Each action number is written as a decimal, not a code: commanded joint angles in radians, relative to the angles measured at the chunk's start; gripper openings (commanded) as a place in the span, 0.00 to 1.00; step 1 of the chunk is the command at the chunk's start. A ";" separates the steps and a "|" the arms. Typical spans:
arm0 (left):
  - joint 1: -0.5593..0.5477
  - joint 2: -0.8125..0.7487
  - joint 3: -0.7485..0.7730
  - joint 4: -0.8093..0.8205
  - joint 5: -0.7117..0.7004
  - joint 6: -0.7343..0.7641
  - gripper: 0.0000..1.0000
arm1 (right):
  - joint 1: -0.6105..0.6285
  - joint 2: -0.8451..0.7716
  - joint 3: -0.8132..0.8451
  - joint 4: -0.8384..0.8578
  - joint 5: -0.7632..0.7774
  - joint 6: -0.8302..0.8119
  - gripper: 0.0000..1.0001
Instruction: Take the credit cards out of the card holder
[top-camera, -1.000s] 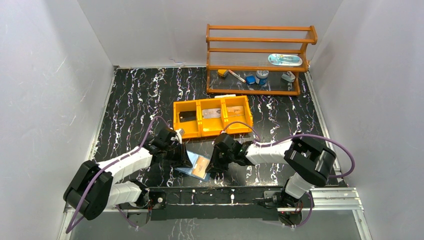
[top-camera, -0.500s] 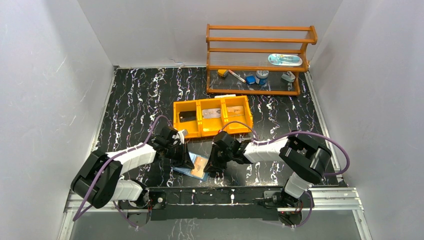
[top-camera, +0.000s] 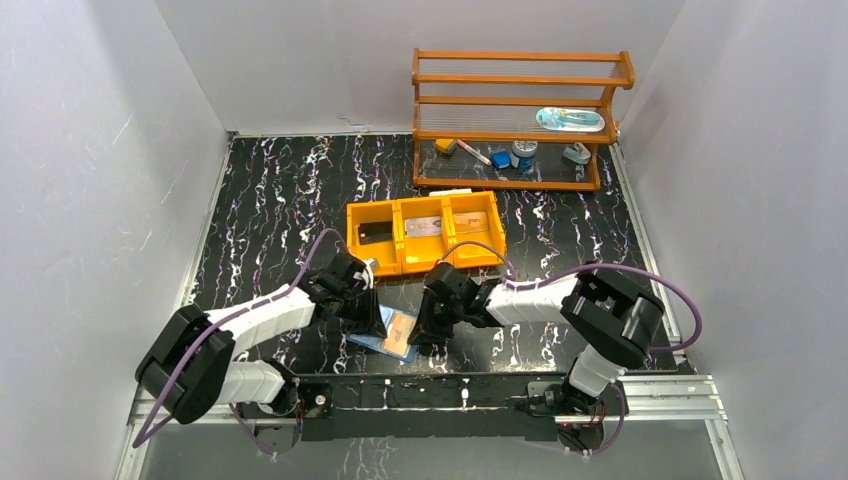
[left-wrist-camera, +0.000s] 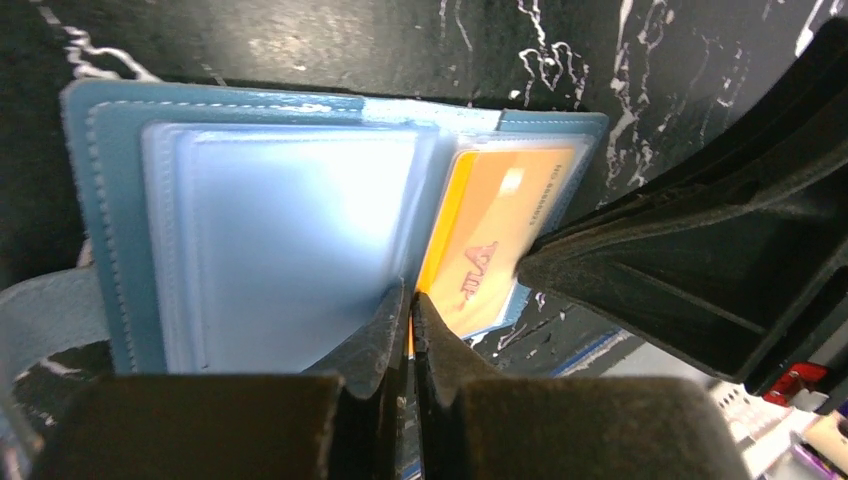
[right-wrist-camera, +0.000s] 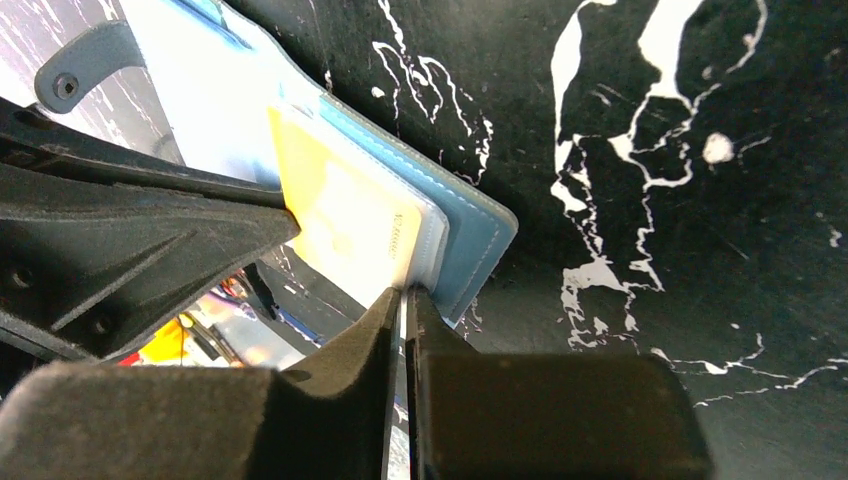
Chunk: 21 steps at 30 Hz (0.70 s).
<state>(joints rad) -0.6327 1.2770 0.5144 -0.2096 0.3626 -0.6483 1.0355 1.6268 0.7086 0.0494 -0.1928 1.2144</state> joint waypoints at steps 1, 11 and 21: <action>-0.009 -0.047 0.022 -0.078 -0.114 -0.008 0.00 | 0.003 0.008 0.023 -0.117 0.128 -0.052 0.18; -0.009 -0.099 -0.004 -0.062 -0.128 -0.055 0.00 | 0.024 0.000 0.211 -0.345 0.233 -0.116 0.43; -0.009 -0.256 -0.003 -0.135 -0.262 -0.134 0.00 | 0.092 0.093 0.441 -0.549 0.407 -0.126 0.60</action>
<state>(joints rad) -0.6388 1.1007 0.5018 -0.2722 0.1913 -0.7464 1.0973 1.6844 1.0714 -0.3950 0.1123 1.0920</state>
